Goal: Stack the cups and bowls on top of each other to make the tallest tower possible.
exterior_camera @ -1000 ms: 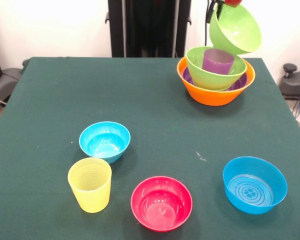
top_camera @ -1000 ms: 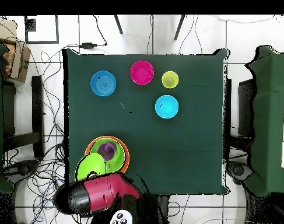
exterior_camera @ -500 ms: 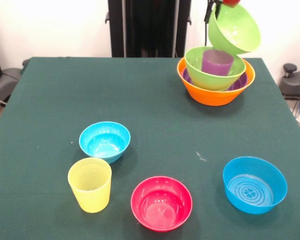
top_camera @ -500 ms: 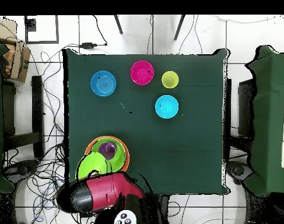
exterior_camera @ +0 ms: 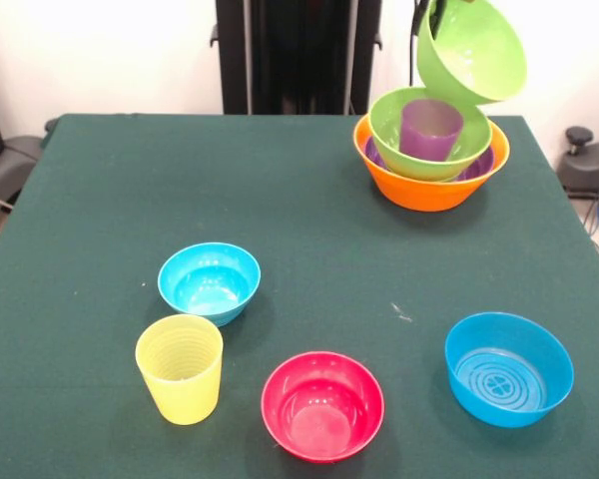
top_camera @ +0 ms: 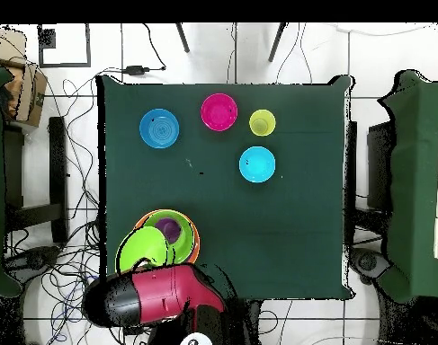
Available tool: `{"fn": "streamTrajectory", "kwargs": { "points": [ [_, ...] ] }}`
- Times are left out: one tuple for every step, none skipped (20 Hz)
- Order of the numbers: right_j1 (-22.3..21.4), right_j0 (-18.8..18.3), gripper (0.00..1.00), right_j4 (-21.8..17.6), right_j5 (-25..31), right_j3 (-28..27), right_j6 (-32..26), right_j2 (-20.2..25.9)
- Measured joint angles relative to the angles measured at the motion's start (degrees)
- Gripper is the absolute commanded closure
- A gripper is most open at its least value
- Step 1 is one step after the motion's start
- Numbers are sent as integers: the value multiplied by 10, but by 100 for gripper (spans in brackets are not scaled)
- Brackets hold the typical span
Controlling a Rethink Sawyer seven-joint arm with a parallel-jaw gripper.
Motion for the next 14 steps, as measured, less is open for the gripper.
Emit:
{"fn": "streamTrajectory", "kwargs": {
  "points": [
    [-3, 0, 100, 1, 7, -3, 0, 0],
    [-6, -1, 100, 2, 13, -5, 0, 0],
    [-8, -2, 100, 3, 20, -8, 0, 0],
    [-9, -3, 100, 5, 28, -12, 0, 1],
    [-10, -5, 100, 6, 33, -16, 0, 1],
    [-12, -8, 100, 8, 41, -21, 0, 1],
    [-13, -11, 100, 9, 47, -25, 0, 2],
    [-13, -12, 100, 10, 50, -27, 0, 2],
    [-14, -15, 100, 10, 54, -30, 0, 2],
    [-15, -19, 100, 11, 62, -37, 0, 3],
    [-15, -21, 100, 11, 65, -40, 0, 3],
    [-15, -22, 100, 11, 68, -43, 0, 4],
    [-15, -26, 100, 11, 70, -48, 0, 5],
    [-15, -29, 100, 11, 72, -52, 0, 6]
  ]
}}
